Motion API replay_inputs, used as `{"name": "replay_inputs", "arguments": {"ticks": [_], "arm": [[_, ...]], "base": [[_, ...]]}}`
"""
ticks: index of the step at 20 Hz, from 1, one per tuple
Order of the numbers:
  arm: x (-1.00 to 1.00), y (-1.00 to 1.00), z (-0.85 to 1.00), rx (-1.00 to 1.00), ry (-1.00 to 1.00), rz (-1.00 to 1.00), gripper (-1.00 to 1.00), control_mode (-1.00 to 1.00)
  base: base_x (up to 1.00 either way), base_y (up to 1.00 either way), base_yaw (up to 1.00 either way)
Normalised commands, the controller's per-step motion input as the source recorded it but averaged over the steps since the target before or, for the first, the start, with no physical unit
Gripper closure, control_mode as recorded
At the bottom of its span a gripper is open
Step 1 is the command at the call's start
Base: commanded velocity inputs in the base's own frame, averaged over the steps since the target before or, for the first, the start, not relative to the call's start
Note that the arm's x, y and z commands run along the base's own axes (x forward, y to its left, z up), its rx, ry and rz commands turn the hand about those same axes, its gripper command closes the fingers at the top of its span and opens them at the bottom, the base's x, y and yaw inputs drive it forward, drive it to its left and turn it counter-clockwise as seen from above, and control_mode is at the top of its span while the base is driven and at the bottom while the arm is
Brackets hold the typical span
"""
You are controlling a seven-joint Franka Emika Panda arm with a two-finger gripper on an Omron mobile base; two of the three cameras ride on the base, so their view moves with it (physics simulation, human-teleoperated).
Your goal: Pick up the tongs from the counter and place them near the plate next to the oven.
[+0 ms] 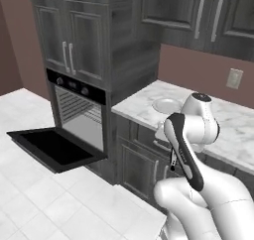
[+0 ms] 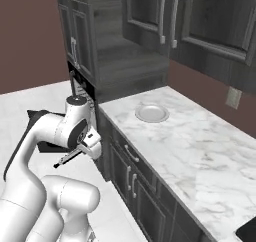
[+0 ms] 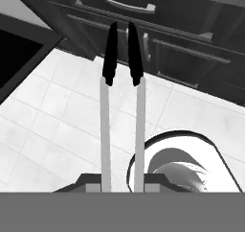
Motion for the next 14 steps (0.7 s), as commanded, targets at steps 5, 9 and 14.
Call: {"name": "replay_inputs", "arguments": {"ticks": [5,9,14], "arm": [[0.0,0.0,0.0,0.0,0.0,0.0,1.0,1.0],[0.0,0.0,0.0,0.0,0.0,0.0,1.0,1.0],[0.0,0.0,0.0,0.0,0.0,0.0,1.0,1.0]], "base": [[0.74,-0.25,-0.08],[0.56,0.02,-0.38],[0.39,0.11,-0.27]]}}
